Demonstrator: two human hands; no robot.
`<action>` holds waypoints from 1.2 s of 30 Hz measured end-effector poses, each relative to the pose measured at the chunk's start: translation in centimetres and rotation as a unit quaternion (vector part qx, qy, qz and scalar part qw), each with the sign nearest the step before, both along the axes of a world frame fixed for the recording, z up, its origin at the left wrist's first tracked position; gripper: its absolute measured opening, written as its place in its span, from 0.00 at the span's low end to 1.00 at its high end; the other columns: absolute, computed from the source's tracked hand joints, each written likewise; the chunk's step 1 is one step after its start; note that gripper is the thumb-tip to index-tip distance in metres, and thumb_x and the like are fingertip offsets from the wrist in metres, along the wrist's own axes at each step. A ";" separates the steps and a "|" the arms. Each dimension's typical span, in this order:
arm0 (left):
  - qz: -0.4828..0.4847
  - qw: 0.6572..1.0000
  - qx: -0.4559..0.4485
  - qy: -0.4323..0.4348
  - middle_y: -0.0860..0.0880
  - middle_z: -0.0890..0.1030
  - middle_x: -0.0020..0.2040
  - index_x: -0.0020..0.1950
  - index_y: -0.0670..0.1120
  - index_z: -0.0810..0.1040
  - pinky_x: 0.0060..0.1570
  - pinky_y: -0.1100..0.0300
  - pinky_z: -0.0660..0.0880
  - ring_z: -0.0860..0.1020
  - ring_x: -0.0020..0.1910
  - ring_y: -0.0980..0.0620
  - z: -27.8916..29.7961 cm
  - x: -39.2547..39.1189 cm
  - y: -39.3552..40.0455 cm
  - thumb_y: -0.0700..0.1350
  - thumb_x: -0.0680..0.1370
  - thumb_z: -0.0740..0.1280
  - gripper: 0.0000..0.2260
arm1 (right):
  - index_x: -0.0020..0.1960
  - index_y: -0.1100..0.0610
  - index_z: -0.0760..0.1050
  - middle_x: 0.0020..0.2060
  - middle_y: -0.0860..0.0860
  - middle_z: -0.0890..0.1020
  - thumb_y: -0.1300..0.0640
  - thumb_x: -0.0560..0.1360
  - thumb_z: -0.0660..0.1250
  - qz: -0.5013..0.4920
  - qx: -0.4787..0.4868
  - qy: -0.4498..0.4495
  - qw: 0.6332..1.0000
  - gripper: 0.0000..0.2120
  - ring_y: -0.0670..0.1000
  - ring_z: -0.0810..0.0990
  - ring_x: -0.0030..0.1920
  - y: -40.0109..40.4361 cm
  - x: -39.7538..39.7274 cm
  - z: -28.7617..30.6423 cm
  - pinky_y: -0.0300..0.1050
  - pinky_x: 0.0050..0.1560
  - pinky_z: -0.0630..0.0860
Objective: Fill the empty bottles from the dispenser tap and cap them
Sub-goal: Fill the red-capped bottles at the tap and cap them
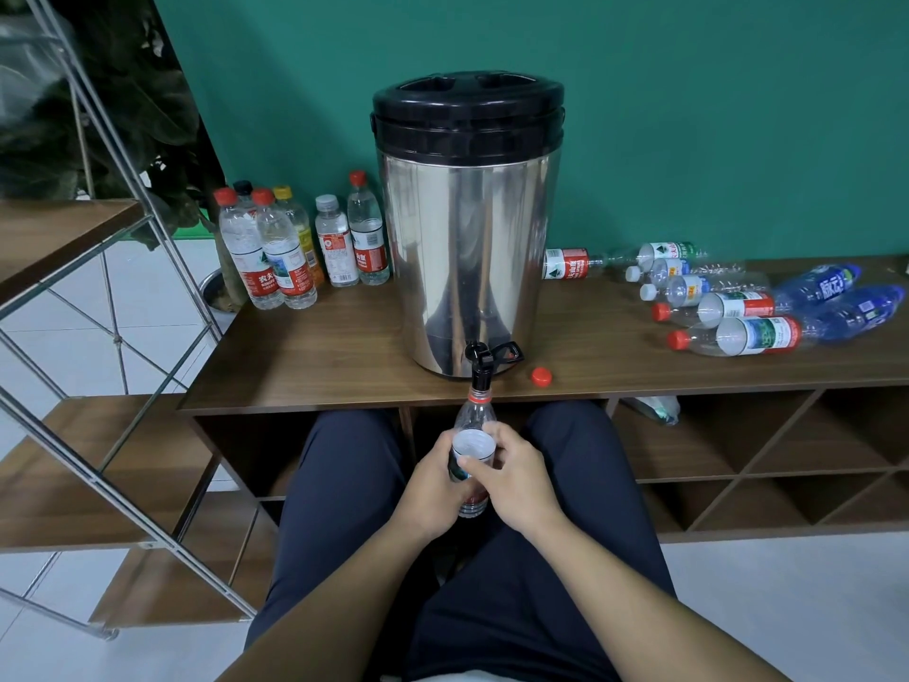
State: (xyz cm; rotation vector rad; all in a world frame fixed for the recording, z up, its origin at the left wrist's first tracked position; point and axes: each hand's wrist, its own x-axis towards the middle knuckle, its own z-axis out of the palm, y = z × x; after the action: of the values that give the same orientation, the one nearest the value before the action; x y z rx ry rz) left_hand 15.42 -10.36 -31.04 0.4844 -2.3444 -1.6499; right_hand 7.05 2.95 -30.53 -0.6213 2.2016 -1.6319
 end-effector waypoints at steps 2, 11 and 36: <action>0.000 1.000 -0.001 -0.001 0.57 0.86 0.60 0.72 0.53 0.78 0.57 0.67 0.78 0.84 0.59 0.60 0.0 0.0 0.0 0.34 0.78 0.76 0.26 | 0.63 0.44 0.82 0.51 0.45 0.89 0.45 0.71 0.80 0.000 0.001 0.001 1.000 0.22 0.48 0.89 0.51 0.0 -0.1 -0.2 0.58 0.59 0.86; 0.001 1.000 -0.006 0.001 0.57 0.86 0.59 0.72 0.54 0.78 0.57 0.67 0.79 0.84 0.59 0.60 0.0 0.0 0.0 0.34 0.78 0.75 0.26 | 0.64 0.44 0.82 0.51 0.45 0.89 0.50 0.74 0.82 -0.007 0.010 0.002 1.000 0.20 0.47 0.89 0.51 -0.1 -0.3 -0.4 0.56 0.58 0.86; -0.001 1.000 -0.004 0.011 0.58 0.86 0.59 0.71 0.53 0.78 0.58 0.66 0.79 0.84 0.60 0.60 0.3 0.2 0.1 0.32 0.77 0.73 0.26 | 0.65 0.46 0.82 0.51 0.44 0.90 0.54 0.75 0.83 -0.010 0.000 0.002 1.000 0.20 0.46 0.89 0.52 -0.1 -0.2 -0.4 0.56 0.60 0.86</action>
State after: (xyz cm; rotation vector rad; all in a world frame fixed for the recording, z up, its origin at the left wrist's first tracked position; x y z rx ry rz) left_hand 15.65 -10.26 -30.75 0.4598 -2.3360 -1.6365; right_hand 6.89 2.83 -30.97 -0.6055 2.2168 -1.6419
